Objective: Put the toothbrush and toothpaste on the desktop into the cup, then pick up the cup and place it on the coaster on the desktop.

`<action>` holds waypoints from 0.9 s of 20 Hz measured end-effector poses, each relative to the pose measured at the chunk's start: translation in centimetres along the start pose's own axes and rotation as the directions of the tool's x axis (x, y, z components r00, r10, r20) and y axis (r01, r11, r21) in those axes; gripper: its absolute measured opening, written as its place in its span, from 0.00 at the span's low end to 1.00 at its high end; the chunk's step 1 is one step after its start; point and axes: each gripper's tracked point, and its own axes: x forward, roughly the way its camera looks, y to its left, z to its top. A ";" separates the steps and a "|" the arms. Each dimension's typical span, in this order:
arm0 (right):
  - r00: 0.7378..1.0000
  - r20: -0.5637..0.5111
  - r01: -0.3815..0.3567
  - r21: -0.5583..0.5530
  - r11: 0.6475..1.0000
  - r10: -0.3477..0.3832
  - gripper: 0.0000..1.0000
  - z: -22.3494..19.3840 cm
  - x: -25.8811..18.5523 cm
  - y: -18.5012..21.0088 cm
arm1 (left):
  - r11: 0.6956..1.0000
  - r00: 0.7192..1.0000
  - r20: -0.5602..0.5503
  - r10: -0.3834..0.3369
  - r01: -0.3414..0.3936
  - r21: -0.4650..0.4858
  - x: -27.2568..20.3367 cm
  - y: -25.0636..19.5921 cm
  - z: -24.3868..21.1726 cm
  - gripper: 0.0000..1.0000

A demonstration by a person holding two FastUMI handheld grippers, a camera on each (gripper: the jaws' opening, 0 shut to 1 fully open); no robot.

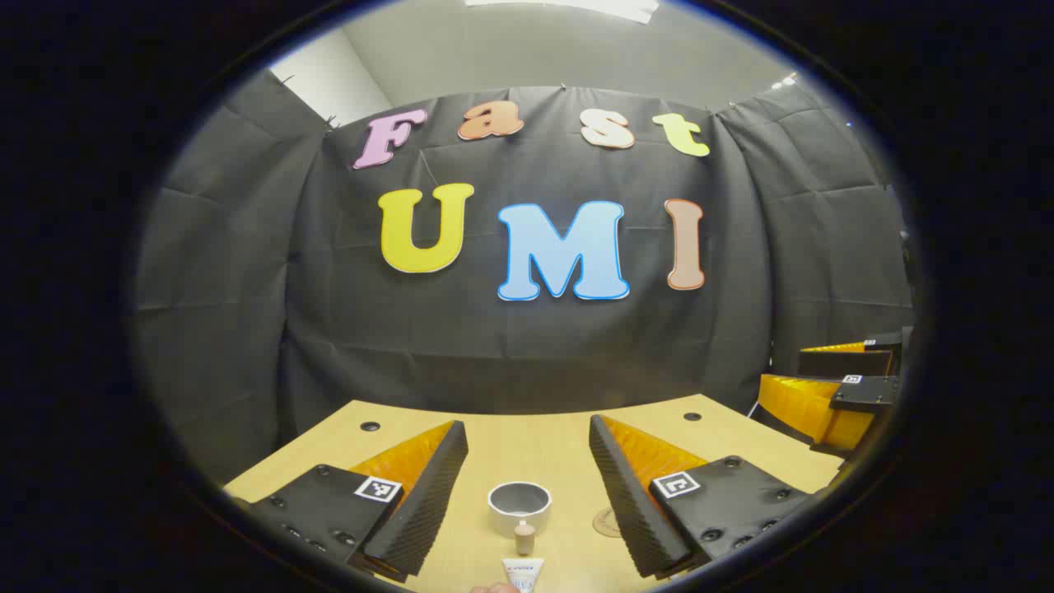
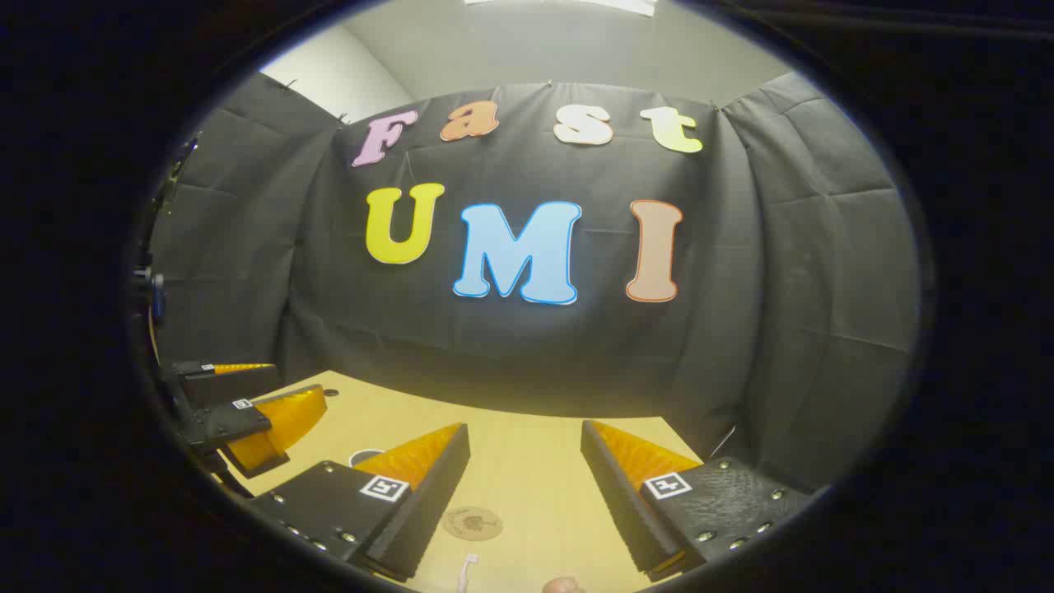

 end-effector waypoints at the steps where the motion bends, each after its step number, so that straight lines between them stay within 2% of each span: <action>1: 1.000 0.001 0.000 -0.001 1.000 0.000 0.88 0.0 0.1 0.0 | 1.000 1.000 0.003 -0.001 0.001 -0.003 0.0 0.0 0.1 0.95; 7: 0.999 0.041 0.003 0.014 1.000 -0.004 0.88 1.0 0.6 -0.5 | 1.000 0.999 0.031 0.006 -0.006 0.023 -0.3 -0.1 1.4 0.95; 14: 1.000 0.029 -0.002 0.019 1.000 0.002 0.88 0.9 1.2 -0.9 | 0.999 0.998 0.063 0.020 -0.022 0.032 -1.2 0.2 2.8 0.95; 18: 1.000 0.008 -0.018 0.026 0.999 0.018 0.88 0.3 1.0 -0.3 | 1.000 0.999 0.041 0.016 -0.017 0.022 -1.4 0.1 2.0 0.95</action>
